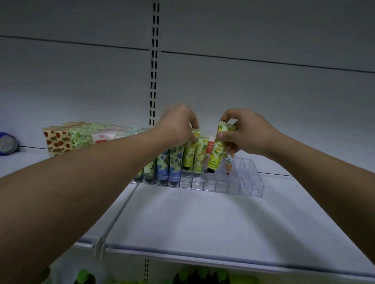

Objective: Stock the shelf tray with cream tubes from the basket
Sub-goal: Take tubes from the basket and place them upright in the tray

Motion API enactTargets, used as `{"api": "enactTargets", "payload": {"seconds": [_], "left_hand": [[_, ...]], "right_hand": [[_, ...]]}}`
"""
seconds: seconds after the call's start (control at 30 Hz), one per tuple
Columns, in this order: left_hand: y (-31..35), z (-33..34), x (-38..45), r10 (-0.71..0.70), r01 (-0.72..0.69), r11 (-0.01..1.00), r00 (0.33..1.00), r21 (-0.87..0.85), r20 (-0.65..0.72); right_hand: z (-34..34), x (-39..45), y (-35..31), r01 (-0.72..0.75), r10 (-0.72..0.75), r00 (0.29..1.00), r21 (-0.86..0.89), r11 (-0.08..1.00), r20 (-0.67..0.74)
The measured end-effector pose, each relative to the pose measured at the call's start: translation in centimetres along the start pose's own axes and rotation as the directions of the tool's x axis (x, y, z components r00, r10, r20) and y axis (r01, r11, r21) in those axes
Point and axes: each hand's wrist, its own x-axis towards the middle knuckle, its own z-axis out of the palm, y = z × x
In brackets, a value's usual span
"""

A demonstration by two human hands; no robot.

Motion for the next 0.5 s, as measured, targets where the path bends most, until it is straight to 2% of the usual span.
{"api": "enactTargets", "payload": {"seconds": [0.1, 0.3, 0.5], "left_hand": [[-0.4, 1.3, 0.1, -0.008, 0.004, 0.996, 0.999, 0.09, 0.045], [-0.1, 1.7, 0.2, -0.004, -0.005, 0.954, 1.0, 0.301, 0.029], [0.2, 0.2, -1.5, 0.099, -0.085, 0.96, 0.994, 0.267, -0.04]], "right_hand": [[0.3, 0.2, 0.2, -0.003, 0.003, 1.0, -0.009, 1.0, 0.005], [0.7, -0.1, 0.0, -0.016, 0.016, 1.0, -0.032, 0.999, 0.014], [0.3, -1.0, -1.2, -0.03, 0.031, 0.999, -0.057, 0.998, 0.016]]}}
